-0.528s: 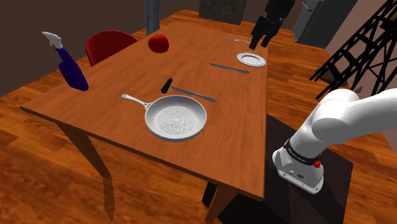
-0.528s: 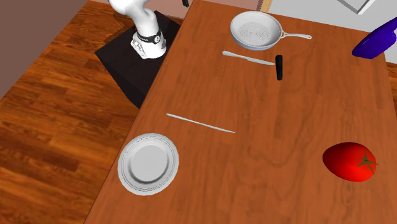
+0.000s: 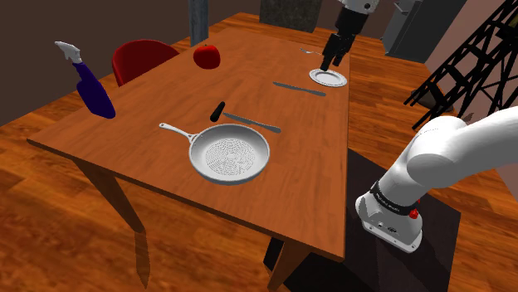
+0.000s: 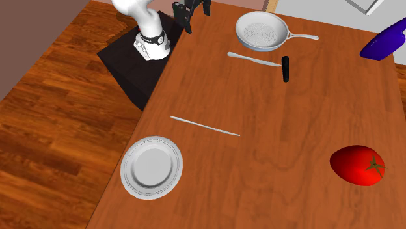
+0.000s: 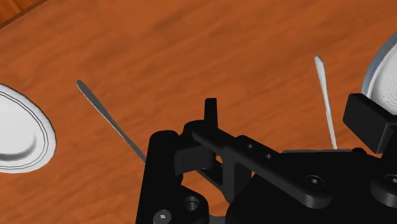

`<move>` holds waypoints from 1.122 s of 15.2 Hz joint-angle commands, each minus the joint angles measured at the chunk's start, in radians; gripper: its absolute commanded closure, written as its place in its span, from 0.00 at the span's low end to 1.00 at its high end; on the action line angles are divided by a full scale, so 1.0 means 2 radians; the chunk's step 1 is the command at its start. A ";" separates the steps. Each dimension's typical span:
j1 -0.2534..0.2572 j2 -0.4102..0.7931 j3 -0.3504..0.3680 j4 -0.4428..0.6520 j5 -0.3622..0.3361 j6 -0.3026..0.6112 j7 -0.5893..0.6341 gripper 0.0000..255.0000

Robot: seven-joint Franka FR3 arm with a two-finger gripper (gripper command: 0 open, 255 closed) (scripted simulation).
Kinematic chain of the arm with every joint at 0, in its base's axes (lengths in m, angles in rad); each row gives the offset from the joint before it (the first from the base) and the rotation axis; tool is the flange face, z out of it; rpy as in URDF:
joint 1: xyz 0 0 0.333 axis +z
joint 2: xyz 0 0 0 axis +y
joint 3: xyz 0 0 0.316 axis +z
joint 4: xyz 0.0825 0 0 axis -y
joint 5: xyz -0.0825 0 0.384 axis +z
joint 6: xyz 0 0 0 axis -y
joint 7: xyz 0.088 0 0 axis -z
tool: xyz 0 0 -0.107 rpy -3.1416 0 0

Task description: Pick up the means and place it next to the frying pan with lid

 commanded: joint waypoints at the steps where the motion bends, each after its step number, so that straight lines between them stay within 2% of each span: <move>1: -0.001 0.026 -0.019 0.002 -0.012 0.018 -0.035 0.00; 9: 0.004 0.159 -0.082 0.049 -0.031 0.084 -0.158 0.00; 17: 0.002 0.317 -0.124 0.139 -0.008 0.131 -0.285 0.00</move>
